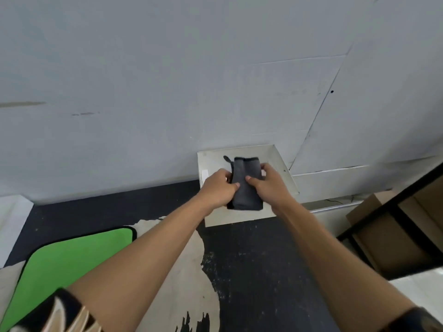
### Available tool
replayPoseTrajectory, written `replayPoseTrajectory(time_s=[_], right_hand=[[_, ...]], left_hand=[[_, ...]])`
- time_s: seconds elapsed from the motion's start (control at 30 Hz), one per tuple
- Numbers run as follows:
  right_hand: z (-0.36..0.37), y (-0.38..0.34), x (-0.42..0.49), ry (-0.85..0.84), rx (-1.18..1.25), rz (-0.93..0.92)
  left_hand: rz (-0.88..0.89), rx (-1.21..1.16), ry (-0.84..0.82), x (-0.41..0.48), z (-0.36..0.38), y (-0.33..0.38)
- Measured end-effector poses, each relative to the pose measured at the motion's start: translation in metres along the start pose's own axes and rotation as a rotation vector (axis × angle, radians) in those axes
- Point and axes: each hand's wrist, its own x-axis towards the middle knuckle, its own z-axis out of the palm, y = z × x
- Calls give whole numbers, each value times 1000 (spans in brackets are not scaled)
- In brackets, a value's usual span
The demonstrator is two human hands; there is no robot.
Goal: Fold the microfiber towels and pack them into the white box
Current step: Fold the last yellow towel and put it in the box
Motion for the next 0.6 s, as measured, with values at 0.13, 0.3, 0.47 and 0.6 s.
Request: replayPoseTrajectory(time_s=[0.13,0.3,0.47,0.6], right_hand=[[-37,-4,74,41,-462,-65],[-55,11,127,3,-1006,-108],[-55,35,137,-100,-1316,-214],[-49,43,140,-127,-1298,-227]], left_hand=[[-83,-100,7,60,31,23],[-181,-228,-71,116,78,25],[-293,-282,-128,147,114,3],[-355,-250,-95,163,128,-8]])
